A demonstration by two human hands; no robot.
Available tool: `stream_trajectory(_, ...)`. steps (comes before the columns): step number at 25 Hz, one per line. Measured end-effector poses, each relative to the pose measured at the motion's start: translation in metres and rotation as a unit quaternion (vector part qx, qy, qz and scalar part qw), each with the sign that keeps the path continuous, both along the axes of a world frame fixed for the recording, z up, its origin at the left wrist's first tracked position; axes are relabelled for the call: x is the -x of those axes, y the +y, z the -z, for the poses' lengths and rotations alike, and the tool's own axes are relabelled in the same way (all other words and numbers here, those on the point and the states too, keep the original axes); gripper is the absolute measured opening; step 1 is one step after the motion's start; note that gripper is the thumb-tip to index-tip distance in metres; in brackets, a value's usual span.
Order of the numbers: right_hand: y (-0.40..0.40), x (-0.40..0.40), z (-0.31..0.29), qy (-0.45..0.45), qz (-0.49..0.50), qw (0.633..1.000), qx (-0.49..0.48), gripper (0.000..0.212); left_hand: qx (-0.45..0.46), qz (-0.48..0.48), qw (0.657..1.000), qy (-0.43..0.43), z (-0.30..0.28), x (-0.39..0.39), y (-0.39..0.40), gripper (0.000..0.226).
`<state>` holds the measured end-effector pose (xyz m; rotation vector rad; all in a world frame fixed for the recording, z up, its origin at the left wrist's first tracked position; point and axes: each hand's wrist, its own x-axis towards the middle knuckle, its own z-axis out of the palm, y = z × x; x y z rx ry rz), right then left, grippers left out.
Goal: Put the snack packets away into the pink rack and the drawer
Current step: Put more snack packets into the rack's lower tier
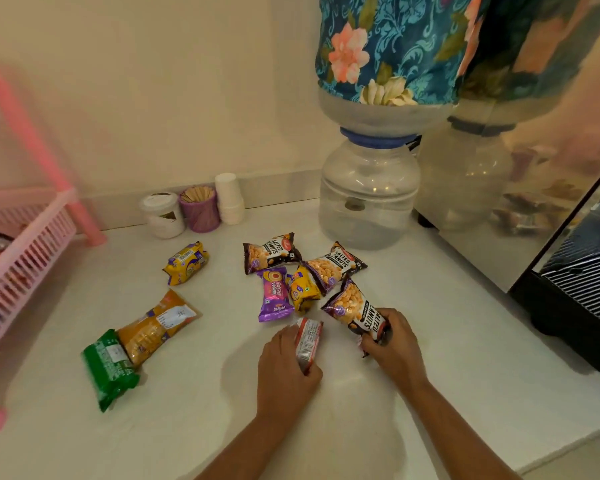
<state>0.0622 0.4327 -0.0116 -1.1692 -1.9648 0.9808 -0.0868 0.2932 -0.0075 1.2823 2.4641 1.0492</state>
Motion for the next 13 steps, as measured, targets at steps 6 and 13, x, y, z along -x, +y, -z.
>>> stream_trajectory(6,-0.003,-0.02,-0.022,0.139,0.075,0.986,0.051,0.037,-0.057,0.014,0.989,-0.132,-0.007,-0.003,-0.035,0.07)
stream_trajectory(13,-0.042,0.061,-0.051,0.187,-0.047,0.978,0.075,0.038,-0.048,-0.076,0.99,-0.106,-0.015,0.044,-0.107,0.075)
